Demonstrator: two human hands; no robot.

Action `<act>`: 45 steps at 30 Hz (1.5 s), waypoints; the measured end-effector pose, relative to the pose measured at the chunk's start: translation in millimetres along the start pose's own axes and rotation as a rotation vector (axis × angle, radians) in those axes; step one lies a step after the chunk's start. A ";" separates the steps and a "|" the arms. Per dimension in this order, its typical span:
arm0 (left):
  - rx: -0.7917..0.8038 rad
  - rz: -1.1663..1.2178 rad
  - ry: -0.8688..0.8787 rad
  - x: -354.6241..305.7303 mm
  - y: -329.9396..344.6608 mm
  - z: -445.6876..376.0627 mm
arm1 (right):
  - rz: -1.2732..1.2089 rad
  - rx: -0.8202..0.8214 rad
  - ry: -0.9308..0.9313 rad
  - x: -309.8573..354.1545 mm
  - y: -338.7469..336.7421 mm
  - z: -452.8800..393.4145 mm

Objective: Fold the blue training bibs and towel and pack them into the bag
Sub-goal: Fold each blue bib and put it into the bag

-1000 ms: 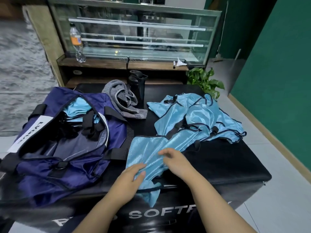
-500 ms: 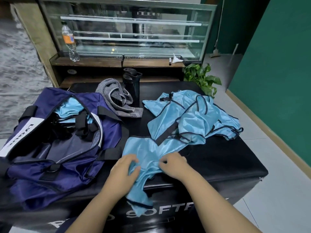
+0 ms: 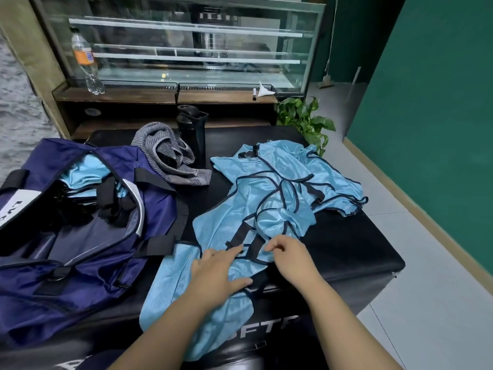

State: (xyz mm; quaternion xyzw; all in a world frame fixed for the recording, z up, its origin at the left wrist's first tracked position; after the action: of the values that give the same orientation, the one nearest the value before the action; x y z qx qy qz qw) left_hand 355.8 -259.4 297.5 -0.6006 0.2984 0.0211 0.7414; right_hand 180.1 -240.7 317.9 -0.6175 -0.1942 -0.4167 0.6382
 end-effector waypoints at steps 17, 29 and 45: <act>-0.307 1.005 -0.107 -1.1 -64.4 22.0 | 0.085 -0.101 0.051 -29.1 0.3 -9.1; -0.209 0.652 -0.396 56.8 -58.3 38.8 | -0.168 -0.202 0.169 -7.5 -3.4 -2.5; -0.121 0.428 -0.190 14.8 -53.2 13.7 | 0.107 -0.181 0.146 -39.4 -4.4 -5.4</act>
State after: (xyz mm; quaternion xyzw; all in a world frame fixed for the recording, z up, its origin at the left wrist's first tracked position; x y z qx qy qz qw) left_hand 394.3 -266.7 338.7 -0.5623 0.3459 0.2523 0.7075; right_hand 152.5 -233.8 289.8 -0.6501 -0.0753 -0.4417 0.6136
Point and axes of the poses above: each hand's wrist, its own z-axis away from the middle knuckle, its own y-axis out of the palm, x = y × z, the point moved 4 cm from there along -z, towards the middle knuckle, and after that the axes turned 1 degree about y, right-handed, at the moved point
